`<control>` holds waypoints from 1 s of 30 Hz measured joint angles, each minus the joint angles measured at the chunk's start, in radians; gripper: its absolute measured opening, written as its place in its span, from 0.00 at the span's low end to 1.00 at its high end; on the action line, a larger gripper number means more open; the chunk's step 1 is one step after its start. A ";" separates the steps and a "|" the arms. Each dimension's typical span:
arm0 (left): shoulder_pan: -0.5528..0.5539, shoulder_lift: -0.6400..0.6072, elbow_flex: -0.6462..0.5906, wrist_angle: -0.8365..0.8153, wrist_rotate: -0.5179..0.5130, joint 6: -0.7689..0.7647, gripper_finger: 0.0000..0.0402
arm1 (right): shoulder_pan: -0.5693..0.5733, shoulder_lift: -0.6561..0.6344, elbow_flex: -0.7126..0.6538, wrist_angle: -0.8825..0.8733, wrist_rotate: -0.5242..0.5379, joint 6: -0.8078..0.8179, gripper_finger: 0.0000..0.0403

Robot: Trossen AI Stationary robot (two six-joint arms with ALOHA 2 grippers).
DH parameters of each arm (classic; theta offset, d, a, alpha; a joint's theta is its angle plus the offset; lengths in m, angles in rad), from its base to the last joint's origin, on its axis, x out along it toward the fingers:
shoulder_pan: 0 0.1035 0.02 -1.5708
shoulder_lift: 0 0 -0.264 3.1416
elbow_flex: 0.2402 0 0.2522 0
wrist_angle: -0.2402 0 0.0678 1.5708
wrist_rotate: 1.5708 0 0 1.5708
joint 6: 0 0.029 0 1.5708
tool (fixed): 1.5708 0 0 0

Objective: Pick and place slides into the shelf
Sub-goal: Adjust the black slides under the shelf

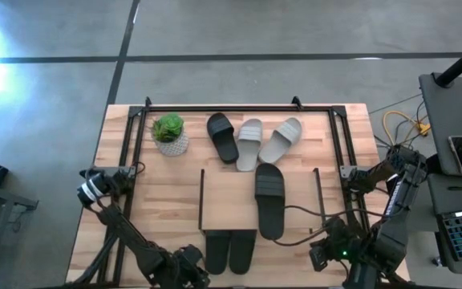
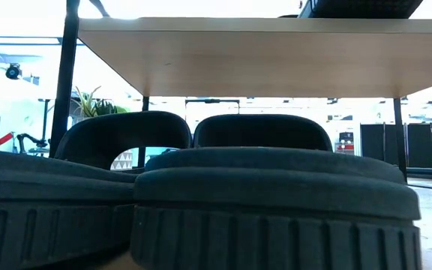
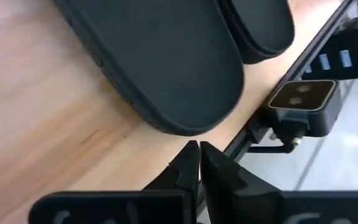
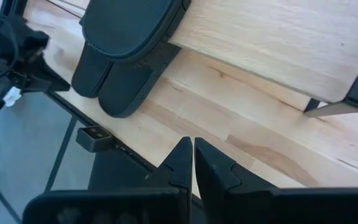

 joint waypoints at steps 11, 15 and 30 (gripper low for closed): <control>0.010 0.011 0.021 0.033 -0.003 -0.021 0.00 | 0.003 0.000 0.000 -0.043 -0.001 0.000 0.03; 0.011 0.040 0.033 0.040 -0.003 -0.027 0.00 | 0.012 -0.003 0.000 -0.045 -0.002 0.004 0.03; 0.039 0.137 0.102 -0.007 -0.111 -0.098 0.00 | 0.024 -0.013 0.000 -0.054 -0.005 0.011 0.03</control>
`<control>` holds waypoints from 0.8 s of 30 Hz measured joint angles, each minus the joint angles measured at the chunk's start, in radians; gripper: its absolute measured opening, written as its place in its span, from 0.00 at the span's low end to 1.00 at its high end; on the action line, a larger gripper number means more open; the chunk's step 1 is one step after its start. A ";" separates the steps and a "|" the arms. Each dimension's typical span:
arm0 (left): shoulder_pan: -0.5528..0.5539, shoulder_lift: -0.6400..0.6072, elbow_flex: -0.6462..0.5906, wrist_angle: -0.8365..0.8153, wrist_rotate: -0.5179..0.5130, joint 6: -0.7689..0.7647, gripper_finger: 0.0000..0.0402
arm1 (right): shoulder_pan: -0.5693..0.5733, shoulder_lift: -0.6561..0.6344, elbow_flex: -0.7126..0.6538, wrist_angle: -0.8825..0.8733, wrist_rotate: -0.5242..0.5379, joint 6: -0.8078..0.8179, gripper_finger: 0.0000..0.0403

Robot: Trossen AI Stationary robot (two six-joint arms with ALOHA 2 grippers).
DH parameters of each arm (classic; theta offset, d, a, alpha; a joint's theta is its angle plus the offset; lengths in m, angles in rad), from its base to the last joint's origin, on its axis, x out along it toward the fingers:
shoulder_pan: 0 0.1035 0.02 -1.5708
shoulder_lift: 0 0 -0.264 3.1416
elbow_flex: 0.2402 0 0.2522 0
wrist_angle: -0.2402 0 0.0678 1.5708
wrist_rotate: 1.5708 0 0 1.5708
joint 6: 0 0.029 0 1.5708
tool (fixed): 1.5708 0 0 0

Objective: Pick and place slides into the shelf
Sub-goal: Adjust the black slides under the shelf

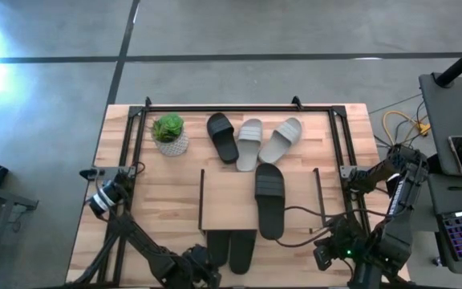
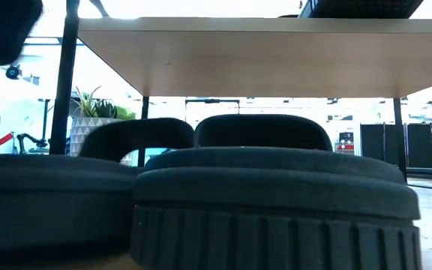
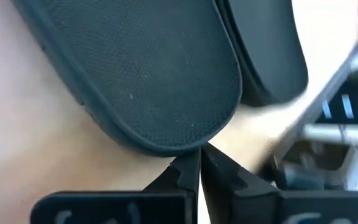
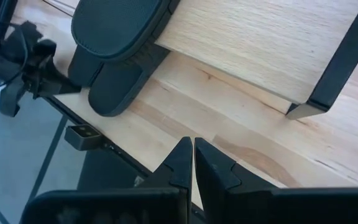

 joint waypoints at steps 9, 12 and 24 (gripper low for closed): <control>0.057 -0.010 0.004 -0.121 -0.050 0.026 0.00 | 0.000 0.000 0.000 -0.016 0.004 0.013 0.03; 0.076 -0.011 0.001 -0.133 -0.083 0.049 0.00 | 0.000 0.000 0.000 -0.016 0.005 0.014 0.03; 0.082 -0.024 0.024 -0.249 -0.110 0.053 0.00 | 0.000 0.000 0.000 -0.016 0.005 0.022 0.03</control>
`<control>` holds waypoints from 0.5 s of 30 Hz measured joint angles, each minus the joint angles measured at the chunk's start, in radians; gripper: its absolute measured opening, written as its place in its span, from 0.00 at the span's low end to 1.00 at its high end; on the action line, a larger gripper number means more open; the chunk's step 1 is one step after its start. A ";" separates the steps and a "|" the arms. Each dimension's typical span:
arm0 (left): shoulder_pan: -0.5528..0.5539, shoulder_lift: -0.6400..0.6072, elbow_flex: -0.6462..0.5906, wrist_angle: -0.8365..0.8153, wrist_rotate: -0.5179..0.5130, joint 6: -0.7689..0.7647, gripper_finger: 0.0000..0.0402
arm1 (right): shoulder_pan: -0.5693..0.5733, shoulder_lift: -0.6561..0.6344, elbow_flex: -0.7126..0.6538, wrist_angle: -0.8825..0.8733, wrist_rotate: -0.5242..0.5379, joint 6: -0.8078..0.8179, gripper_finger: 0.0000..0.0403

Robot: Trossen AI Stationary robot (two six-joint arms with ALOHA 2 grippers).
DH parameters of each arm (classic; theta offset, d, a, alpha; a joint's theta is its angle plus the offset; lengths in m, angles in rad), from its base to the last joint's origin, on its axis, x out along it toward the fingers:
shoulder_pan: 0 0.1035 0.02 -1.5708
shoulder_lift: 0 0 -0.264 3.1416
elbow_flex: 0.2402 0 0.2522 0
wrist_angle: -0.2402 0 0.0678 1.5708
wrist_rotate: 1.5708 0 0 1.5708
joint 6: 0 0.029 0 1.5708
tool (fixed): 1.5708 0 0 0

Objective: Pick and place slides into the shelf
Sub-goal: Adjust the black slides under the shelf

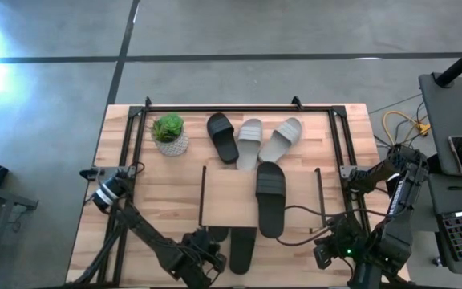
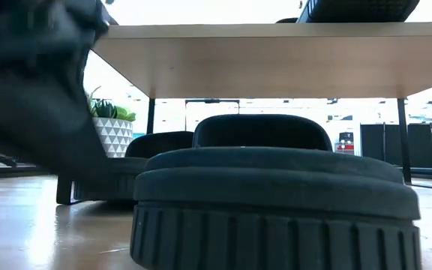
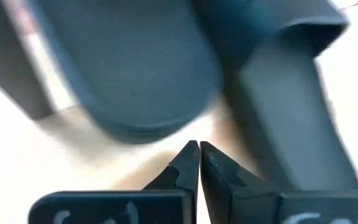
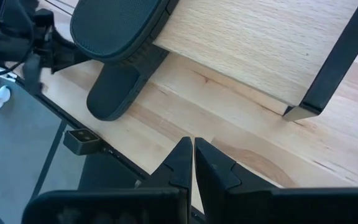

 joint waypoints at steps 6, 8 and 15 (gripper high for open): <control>-0.038 -0.024 0.097 0.002 -0.046 0.172 0.00 | 0.004 0.000 0.000 0.003 -0.001 0.000 0.03; -0.053 -0.040 0.121 0.001 -0.045 0.245 0.00 | 0.011 0.000 0.000 0.024 -0.008 0.000 0.03; -0.101 -0.106 0.138 -0.023 -0.084 0.284 0.00 | 0.039 0.045 -0.003 0.243 -0.004 0.000 0.03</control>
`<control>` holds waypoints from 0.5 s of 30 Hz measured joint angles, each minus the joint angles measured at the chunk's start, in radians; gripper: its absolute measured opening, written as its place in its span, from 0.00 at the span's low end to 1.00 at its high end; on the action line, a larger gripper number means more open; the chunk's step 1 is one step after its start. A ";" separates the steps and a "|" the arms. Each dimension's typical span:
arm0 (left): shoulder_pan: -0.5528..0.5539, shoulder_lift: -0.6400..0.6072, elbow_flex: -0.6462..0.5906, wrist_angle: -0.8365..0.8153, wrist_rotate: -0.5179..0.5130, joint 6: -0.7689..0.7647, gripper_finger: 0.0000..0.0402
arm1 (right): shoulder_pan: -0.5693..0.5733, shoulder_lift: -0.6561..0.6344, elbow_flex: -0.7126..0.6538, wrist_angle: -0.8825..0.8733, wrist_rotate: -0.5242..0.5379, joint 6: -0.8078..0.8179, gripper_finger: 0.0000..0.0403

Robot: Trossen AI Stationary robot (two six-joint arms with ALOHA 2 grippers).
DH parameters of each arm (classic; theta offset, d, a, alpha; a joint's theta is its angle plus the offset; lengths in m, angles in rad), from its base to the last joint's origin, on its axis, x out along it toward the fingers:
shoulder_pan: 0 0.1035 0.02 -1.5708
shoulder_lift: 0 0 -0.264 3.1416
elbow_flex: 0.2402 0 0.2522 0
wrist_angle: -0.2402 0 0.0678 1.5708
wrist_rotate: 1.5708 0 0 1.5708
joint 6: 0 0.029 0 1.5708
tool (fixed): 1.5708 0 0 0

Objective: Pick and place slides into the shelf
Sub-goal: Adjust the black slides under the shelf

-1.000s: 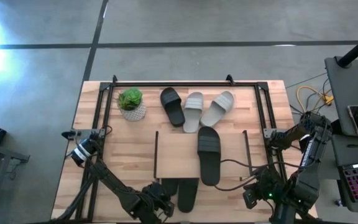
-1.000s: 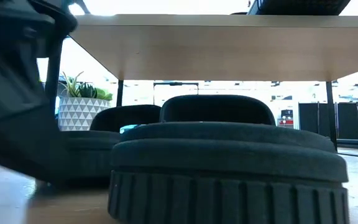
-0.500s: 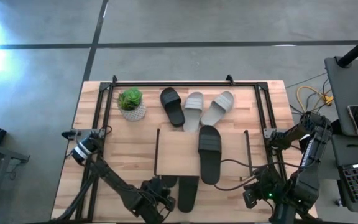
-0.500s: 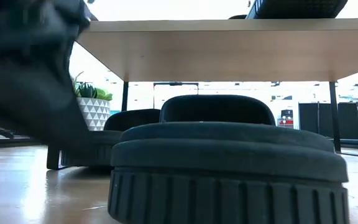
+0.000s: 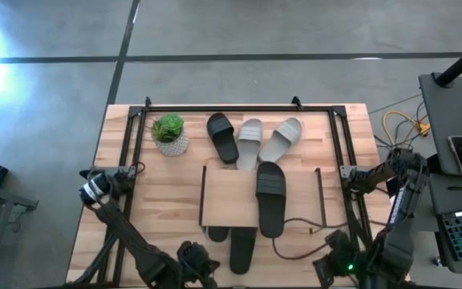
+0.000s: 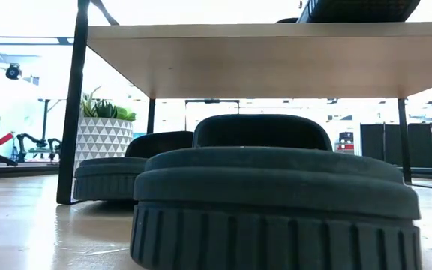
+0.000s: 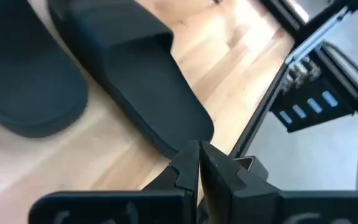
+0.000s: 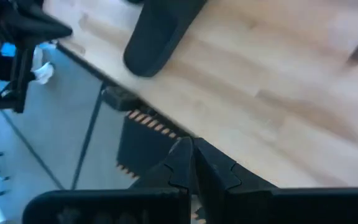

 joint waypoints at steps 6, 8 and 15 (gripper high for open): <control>-0.031 -0.067 -0.003 -0.144 -0.075 -0.078 0.00 | -0.015 0.139 -0.002 0.225 0.004 -0.001 0.03; -0.043 -0.102 -0.002 -0.182 -0.096 -0.082 0.00 | -0.018 0.192 -0.002 0.319 0.007 -0.008 0.03; -0.088 -0.207 -0.003 -0.448 -0.115 -0.125 0.00 | -0.066 0.381 0.054 0.470 0.079 -0.014 0.03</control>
